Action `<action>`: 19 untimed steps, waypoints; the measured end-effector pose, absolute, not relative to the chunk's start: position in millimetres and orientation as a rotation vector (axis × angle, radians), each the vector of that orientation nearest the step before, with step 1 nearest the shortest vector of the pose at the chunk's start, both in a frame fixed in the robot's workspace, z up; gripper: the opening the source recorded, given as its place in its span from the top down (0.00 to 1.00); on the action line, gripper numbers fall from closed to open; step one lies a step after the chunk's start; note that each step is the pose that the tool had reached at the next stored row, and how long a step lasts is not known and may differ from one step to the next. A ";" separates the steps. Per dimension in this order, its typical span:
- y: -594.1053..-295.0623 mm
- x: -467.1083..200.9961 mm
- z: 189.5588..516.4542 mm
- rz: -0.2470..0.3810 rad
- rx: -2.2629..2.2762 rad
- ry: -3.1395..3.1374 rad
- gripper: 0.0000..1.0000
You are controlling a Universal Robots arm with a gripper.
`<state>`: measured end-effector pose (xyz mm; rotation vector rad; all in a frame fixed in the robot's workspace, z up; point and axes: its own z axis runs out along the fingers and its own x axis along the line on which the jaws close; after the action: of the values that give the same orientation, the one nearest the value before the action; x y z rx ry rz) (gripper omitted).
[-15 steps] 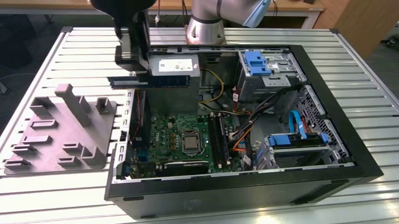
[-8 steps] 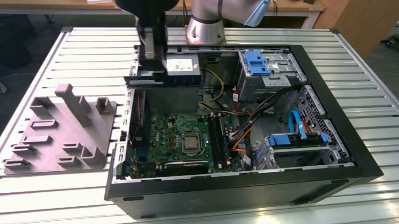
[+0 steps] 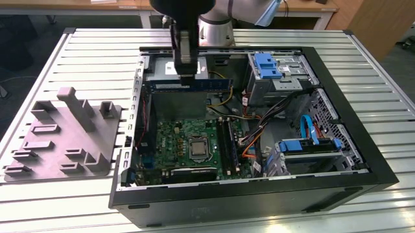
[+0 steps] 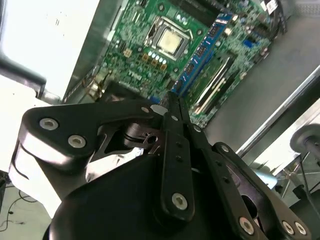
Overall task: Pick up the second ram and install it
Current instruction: 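Pick up the second ram and move it above second insertion slot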
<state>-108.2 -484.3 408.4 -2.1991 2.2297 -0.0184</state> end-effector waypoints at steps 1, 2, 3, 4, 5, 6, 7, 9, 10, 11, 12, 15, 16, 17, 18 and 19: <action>-484.4 -105.7 407.0 -0.018 -2.199 2.230 0.89; -484.5 -103.6 405.4 -0.018 -2.199 2.229 0.89; -484.5 -101.7 403.7 -0.018 -2.199 2.230 0.89; -484.5 -100.1 402.0 -0.018 -2.199 2.230 0.89; -484.4 -98.5 400.2 -0.018 -2.199 2.230 0.89; -484.4 -96.7 398.3 -0.018 -2.199 2.230 0.89; -484.4 -95.0 396.5 -0.018 -2.199 2.230 0.89; -484.5 -91.0 393.0 -0.018 -2.199 2.230 0.89; -484.5 -89.0 391.4 -0.018 -2.199 2.230 0.89; -484.5 -87.2 389.6 -0.018 -2.199 2.230 0.89; -484.5 -85.5 387.6 -0.018 -2.199 2.230 0.89; -484.5 -82.5 382.3 -0.018 -2.199 2.230 0.89; -484.5 -82.0 380.5 -0.018 -2.199 2.230 0.89; -484.5 -81.8 378.7 -0.018 -2.199 2.230 0.89; -484.5 -81.7 376.8 -0.018 -2.199 2.230 0.89; -484.5 -81.5 375.1 -0.018 -2.199 2.230 0.89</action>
<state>-81.5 -484.5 375.1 -2.1988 2.2299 -0.0183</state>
